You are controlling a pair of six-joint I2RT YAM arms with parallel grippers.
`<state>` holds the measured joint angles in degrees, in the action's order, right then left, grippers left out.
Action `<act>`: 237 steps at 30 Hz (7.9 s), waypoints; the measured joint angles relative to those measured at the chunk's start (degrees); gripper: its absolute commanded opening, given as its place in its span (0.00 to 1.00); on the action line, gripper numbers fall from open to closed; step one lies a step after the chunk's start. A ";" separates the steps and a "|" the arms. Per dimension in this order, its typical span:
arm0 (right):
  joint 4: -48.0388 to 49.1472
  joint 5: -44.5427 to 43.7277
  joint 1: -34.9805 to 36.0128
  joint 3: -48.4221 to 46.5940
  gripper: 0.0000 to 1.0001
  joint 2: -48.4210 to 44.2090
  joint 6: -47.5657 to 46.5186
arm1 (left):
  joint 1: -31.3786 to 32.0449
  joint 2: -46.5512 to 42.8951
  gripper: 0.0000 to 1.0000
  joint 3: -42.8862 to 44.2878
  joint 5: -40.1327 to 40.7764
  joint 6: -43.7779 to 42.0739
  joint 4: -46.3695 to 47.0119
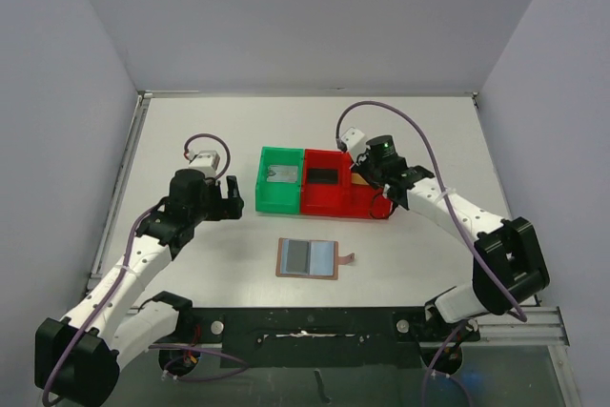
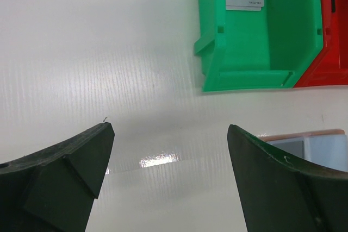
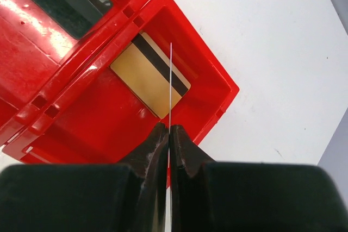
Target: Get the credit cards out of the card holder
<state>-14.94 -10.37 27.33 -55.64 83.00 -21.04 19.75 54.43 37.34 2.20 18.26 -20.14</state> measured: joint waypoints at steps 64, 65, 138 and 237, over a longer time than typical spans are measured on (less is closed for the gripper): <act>4.20 10.73 -6.36 -2.47 0.47 9.33 -12.07 | -0.42 0.04 0.87 -0.09 0.15 -0.96 0.63; 5.55 11.23 -6.93 -1.60 0.47 7.63 -9.77 | -0.44 0.20 0.87 -0.09 0.09 -0.96 0.63; -18.47 -5.38 31.87 -9.18 0.70 17.16 86.01 | -2.23 0.83 0.88 -0.09 5.11 1.68 0.55; 38.80 16.00 23.58 26.14 0.00 9.42 94.97 | 12.85 5.86 0.61 -12.09 -20.85 26.40 11.63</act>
<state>23.86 5.63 50.92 -29.50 92.42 73.93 32.60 60.29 25.26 -18.65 44.66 -8.51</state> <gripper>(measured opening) 0.043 0.611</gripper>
